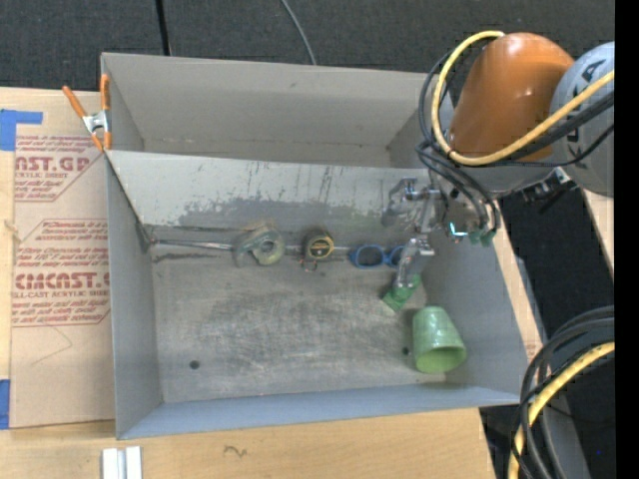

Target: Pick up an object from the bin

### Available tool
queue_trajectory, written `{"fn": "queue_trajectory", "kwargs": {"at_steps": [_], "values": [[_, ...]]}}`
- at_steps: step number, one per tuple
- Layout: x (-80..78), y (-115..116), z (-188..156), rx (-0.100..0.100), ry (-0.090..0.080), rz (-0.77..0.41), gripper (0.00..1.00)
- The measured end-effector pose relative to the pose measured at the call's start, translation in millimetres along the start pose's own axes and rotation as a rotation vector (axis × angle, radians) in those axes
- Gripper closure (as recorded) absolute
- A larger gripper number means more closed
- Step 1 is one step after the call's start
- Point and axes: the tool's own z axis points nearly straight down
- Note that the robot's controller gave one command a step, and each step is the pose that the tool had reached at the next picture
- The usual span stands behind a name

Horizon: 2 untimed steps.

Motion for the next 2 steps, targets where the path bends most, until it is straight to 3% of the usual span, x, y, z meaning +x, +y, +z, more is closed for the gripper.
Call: {"fn": "queue_trajectory", "kwargs": {"at_steps": [1,2], "values": [[-5.9,-30.8,90.4,0.000,0.000,-0.075,0.00],[-9.8,-60.4,151.1,0.000,-0.010,-0.110,0.00]]}}
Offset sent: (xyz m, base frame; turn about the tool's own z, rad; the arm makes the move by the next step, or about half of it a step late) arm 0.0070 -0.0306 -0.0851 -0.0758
